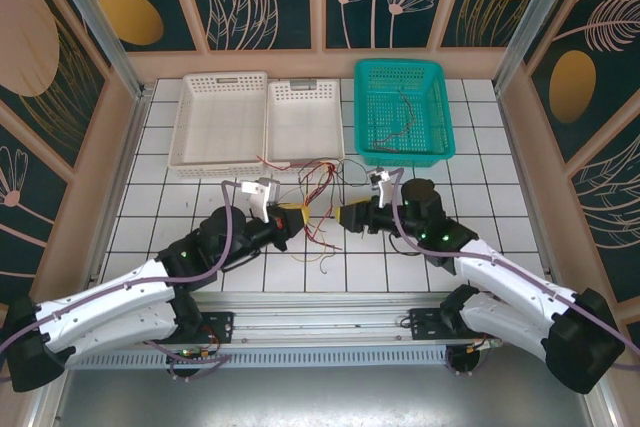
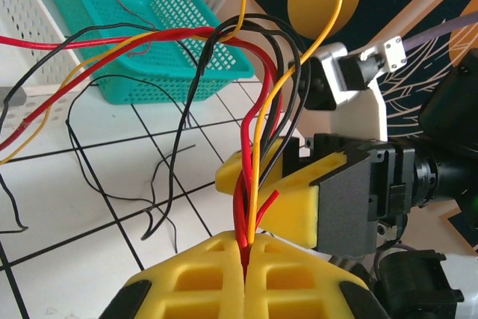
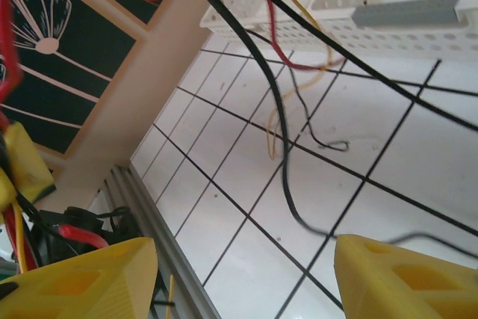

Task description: Untangle the cables

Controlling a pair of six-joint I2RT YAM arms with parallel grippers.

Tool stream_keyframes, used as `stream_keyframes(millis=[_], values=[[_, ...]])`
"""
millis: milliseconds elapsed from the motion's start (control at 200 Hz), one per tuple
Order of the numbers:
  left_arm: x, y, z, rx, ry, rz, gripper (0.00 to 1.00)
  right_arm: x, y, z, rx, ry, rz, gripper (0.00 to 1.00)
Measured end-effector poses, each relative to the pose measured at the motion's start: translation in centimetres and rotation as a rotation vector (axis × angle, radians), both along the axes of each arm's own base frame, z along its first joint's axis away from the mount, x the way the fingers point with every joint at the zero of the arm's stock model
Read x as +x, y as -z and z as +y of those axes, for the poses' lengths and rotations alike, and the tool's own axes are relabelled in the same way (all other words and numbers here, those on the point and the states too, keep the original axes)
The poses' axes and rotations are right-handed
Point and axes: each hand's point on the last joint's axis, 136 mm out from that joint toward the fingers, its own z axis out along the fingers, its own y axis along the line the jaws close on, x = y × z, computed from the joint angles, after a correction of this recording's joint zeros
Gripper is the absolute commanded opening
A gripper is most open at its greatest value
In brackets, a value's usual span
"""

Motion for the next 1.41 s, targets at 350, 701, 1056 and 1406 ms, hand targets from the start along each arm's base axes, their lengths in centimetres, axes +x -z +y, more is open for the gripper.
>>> stream_keyframes(millis=[350,701,1056,1406], values=[[-0.2,-0.1,-0.3,-0.010,0.018,0.009,0.00,2.5,2.4,1.2,-0.051,0.084,-0.013,0.56],[-0.6,-0.8,0.6,-0.047,0.007,0.000,0.00,3.2,1.4,1.3,-0.014,0.121,-0.062,0.00],[-0.5,-0.9,3.1,-0.019,-0.072,-0.005,0.00,3.6,-2.0,-5.8,-0.004,0.337,-0.122,0.00],[-0.7,1.4,4.2,0.080,-0.092,0.030,0.00,4.7,-1.9,-10.4,-0.094,0.457,-0.009,0.00]])
